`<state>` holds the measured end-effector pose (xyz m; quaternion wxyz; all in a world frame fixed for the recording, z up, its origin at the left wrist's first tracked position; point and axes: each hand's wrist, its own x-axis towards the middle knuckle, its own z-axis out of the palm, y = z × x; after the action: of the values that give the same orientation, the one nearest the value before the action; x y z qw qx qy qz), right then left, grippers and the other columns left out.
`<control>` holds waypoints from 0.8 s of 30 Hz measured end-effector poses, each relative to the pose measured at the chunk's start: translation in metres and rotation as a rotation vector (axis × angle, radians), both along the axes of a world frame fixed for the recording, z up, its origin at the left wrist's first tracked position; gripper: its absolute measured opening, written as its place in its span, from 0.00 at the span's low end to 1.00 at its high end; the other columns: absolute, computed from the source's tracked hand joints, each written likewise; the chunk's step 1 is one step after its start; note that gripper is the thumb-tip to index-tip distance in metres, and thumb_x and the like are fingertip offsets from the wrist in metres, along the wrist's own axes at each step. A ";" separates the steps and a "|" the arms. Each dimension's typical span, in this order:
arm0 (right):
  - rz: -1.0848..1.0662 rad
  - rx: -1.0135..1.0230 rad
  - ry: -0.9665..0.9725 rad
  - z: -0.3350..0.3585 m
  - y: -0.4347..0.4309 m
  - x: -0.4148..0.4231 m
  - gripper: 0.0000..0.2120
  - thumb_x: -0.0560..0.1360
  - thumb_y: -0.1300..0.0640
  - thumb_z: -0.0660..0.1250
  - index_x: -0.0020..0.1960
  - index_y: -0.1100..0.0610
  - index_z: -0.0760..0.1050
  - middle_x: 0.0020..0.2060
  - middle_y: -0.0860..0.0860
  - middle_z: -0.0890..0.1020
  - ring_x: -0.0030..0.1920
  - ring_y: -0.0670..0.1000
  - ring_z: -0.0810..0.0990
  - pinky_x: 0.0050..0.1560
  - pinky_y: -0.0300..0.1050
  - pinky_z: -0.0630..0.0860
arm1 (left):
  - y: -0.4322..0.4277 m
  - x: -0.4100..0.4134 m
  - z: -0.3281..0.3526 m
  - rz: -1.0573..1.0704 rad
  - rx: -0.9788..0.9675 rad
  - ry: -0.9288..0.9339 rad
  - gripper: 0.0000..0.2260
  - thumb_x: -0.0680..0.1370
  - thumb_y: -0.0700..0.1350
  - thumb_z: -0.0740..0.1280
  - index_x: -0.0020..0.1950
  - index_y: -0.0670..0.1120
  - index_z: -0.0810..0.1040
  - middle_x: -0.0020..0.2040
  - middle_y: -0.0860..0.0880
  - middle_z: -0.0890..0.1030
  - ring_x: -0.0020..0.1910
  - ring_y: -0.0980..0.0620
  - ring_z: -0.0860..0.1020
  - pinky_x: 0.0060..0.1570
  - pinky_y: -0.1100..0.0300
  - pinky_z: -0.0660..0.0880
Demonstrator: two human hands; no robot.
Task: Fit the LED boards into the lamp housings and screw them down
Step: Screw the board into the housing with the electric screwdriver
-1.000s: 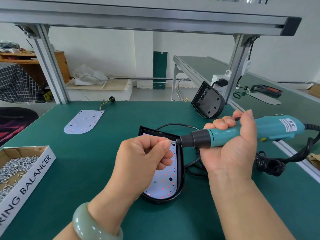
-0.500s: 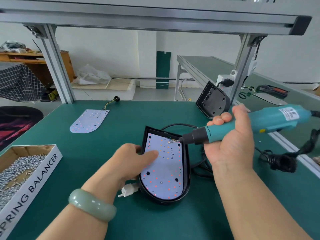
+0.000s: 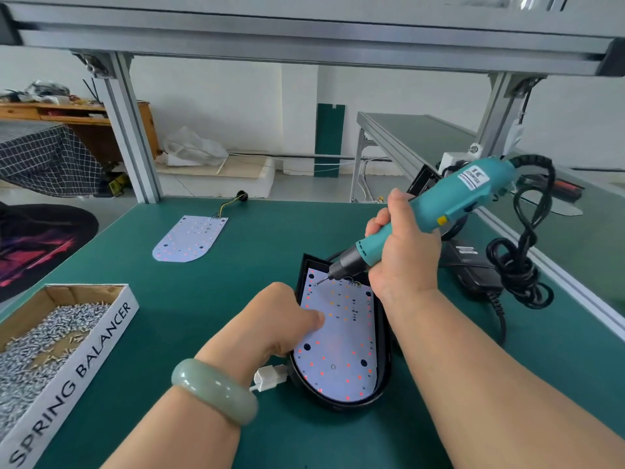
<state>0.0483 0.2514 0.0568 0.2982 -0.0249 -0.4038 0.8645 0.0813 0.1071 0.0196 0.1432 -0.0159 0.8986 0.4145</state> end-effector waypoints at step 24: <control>0.200 0.274 0.125 0.016 -0.023 -0.003 0.10 0.70 0.61 0.69 0.37 0.57 0.67 0.20 0.47 0.69 0.20 0.47 0.66 0.27 0.37 0.68 | 0.005 0.001 0.003 0.003 -0.065 0.036 0.12 0.73 0.46 0.69 0.37 0.43 0.67 0.34 0.44 0.68 0.33 0.47 0.65 0.36 0.57 0.63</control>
<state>0.0454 0.2287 0.0730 0.2360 0.1099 -0.4988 0.8267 0.0824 0.1117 0.0230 0.1258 -0.0146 0.9140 0.3855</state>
